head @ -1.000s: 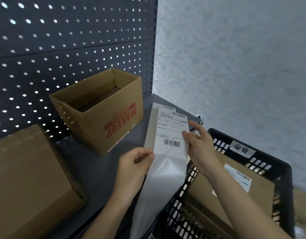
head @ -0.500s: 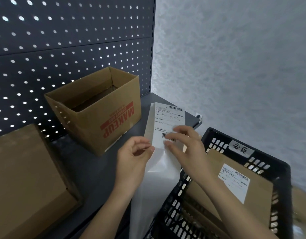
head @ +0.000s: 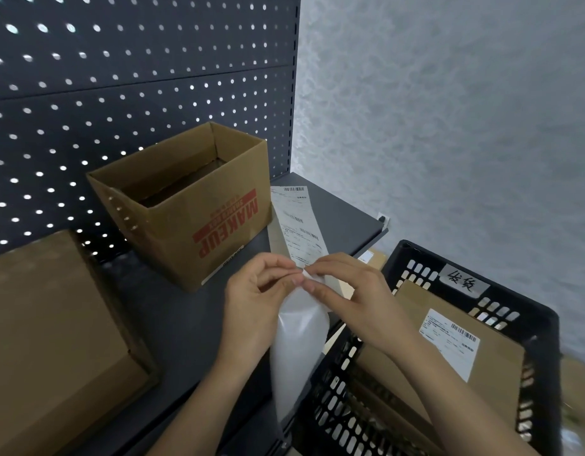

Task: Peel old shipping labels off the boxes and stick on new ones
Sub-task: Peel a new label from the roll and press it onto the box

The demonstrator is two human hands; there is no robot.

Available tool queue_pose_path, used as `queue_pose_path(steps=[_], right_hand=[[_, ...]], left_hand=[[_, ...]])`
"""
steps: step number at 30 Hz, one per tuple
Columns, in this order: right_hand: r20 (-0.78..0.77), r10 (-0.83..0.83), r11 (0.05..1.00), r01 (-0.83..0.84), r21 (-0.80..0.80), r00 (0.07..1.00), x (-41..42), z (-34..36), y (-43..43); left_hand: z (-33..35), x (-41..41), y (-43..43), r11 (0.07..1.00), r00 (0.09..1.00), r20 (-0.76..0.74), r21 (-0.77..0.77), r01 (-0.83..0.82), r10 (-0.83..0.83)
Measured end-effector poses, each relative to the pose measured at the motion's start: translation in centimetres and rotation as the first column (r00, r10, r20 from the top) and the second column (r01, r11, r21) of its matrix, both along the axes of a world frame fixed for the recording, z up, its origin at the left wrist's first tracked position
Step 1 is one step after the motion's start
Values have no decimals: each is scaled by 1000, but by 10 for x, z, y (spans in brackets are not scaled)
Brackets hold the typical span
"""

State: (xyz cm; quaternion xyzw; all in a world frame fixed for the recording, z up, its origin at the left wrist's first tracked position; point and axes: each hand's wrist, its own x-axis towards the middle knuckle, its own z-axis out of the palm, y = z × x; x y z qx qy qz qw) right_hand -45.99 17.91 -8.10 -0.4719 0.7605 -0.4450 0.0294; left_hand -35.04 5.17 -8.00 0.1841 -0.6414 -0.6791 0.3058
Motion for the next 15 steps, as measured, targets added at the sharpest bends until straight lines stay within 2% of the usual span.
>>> queue_pose_path(steps=[6, 15], right_hand=[[2, 47, 999, -47, -1, 999, -2, 5, 4], [-24, 63, 998, -63, 22, 998, -5, 7, 10]], left_hand=[[-5, 1, 1, 997, 999, 17, -66, 49, -48], [-8, 1, 2, 993, 996, 21, -73, 91, -90]])
